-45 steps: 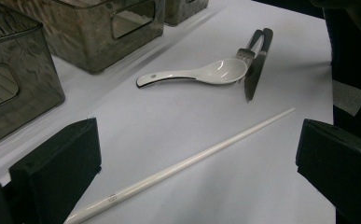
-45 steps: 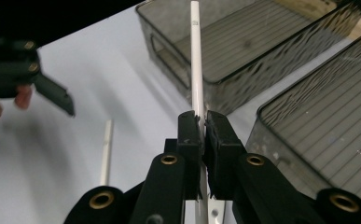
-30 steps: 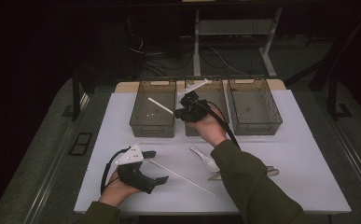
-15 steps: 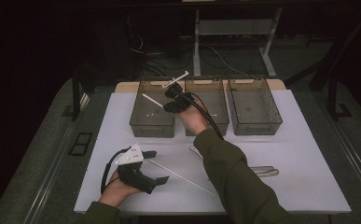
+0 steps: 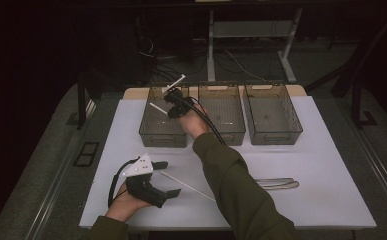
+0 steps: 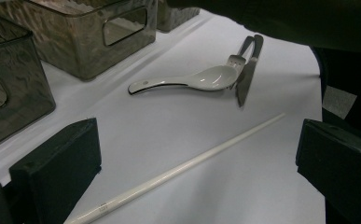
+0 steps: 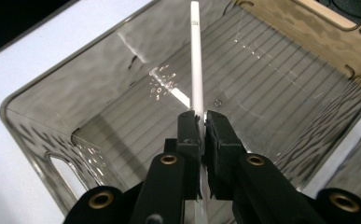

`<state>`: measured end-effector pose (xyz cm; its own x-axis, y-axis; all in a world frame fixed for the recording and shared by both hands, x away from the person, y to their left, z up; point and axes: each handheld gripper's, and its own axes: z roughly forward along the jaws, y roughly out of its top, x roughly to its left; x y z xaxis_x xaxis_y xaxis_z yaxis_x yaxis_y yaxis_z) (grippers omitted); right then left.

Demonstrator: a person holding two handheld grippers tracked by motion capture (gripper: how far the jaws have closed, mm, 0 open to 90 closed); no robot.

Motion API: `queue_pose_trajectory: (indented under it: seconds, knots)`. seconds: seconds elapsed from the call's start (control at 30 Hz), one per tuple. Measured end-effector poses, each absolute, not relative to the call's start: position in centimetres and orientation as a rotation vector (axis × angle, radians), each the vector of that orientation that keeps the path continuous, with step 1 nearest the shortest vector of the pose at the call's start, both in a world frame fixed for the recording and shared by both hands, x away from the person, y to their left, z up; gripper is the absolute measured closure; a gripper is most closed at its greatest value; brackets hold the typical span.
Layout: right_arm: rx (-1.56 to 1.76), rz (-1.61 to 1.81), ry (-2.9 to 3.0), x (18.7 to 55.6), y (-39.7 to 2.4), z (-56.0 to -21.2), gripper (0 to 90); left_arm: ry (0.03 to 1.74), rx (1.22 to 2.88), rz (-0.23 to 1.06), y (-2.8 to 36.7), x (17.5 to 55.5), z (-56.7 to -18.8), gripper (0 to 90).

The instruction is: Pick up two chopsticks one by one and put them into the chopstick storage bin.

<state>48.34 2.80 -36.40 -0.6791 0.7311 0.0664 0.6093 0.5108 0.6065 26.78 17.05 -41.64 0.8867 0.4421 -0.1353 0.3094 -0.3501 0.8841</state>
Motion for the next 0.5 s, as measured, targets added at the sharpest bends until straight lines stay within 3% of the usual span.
queue_pose_trajectory:
  seconds: [0.5]
  knots:
    - [1.161,0.874,2.588,48.42,3.28,-36.87,84.1,0.545,1.960,0.150,16.98,26.78,-41.64,0.0]
